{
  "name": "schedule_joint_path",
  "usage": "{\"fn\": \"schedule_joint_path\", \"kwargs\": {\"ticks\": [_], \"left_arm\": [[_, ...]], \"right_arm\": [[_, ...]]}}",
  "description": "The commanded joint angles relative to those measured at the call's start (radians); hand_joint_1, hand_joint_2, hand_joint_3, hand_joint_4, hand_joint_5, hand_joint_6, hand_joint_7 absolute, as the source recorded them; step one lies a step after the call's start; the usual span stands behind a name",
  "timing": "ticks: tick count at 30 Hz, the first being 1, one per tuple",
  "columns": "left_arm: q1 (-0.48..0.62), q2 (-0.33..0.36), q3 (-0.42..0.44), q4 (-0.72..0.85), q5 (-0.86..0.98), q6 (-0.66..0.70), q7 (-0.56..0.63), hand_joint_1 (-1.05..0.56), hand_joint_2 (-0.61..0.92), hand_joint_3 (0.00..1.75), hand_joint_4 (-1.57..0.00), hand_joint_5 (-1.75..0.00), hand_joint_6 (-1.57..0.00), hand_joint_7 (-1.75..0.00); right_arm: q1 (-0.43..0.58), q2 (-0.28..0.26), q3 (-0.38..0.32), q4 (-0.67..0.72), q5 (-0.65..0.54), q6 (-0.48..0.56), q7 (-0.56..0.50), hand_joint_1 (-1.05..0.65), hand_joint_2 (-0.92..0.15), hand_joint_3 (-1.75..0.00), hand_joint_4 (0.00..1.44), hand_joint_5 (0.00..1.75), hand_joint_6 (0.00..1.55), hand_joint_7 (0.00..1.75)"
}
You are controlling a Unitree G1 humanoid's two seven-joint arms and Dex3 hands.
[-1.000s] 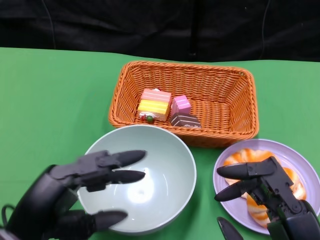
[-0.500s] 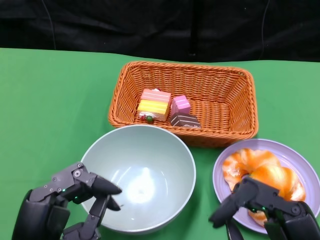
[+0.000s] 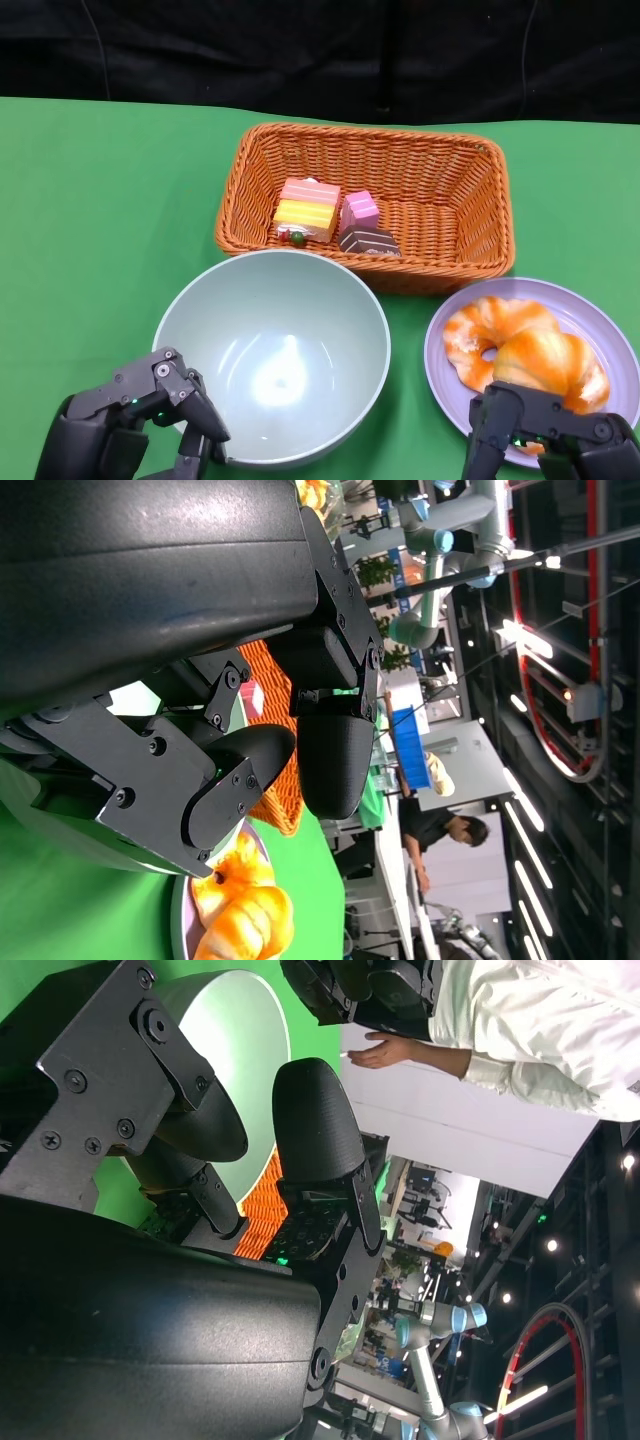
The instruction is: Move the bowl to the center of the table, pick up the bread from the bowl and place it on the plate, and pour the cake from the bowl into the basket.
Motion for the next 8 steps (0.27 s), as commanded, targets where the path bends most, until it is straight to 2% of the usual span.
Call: {"fn": "schedule_joint_path", "kwargs": {"ticks": [1, 8], "left_arm": [[0.002, 0.01, 0.008, 0.019, -0.017, -0.025, -0.017, -0.11, 0.46, 1.31, -0.91, -1.65, -0.87, -1.45], [0.001, 0.009, 0.009, 0.029, -0.031, -0.016, -0.026, -0.09, 0.45, 1.33, -0.9, -1.67, -0.86, -1.44]], "right_arm": [[0.009, 0.0, -0.002, 0.0, 0.001, -0.019, -0.005, 0.09, -0.22, -1.75, 1.0, 1.75, 0.91, 1.63], [0.003, 0.005, -0.006, 0.022, -0.005, -0.037, -0.01, 0.11, -0.2, -1.75, 0.99, 1.75, 0.9, 1.63]]}}
